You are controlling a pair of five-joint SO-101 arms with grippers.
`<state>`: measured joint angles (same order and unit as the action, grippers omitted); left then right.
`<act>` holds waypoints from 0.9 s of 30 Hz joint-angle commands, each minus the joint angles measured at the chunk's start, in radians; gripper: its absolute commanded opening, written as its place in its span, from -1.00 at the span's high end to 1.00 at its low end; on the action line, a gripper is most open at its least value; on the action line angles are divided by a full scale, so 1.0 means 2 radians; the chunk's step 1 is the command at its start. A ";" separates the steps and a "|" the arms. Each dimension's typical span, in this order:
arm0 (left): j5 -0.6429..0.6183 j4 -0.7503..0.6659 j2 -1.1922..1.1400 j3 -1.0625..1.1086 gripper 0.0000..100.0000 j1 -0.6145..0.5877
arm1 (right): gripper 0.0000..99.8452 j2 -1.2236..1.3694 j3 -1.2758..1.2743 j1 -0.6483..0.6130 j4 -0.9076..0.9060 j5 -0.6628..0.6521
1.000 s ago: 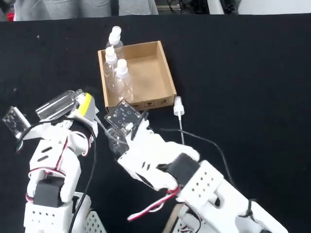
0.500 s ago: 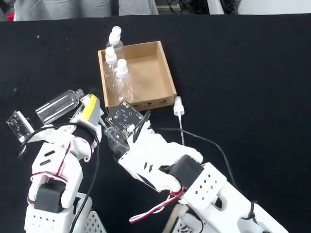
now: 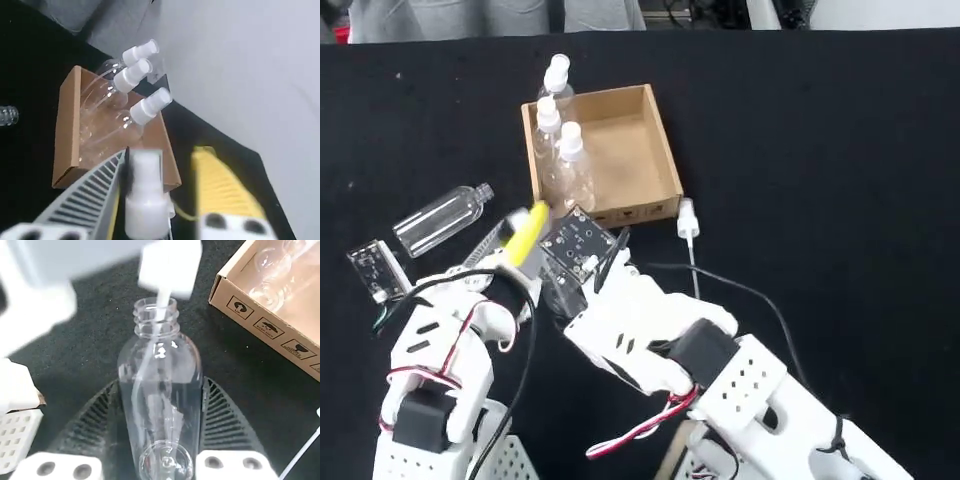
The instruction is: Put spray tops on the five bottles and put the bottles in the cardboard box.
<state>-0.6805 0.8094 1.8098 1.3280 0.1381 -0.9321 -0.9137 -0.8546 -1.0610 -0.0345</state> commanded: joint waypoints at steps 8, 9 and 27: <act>-0.018 -0.015 0.007 -0.016 0.51 0.002 | 0.80 -0.021 0.012 -0.005 0.025 -0.007; -0.025 -0.020 0.007 -0.016 0.51 0.000 | 0.80 -0.021 0.012 -0.005 0.028 -0.007; -0.135 -0.044 0.008 -0.033 0.51 -0.136 | 0.80 -0.122 -0.023 0.020 0.048 -0.007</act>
<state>-0.9137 0.7449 1.8159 1.3265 -0.0813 -1.0871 -0.9490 -0.8500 -1.0165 -0.0361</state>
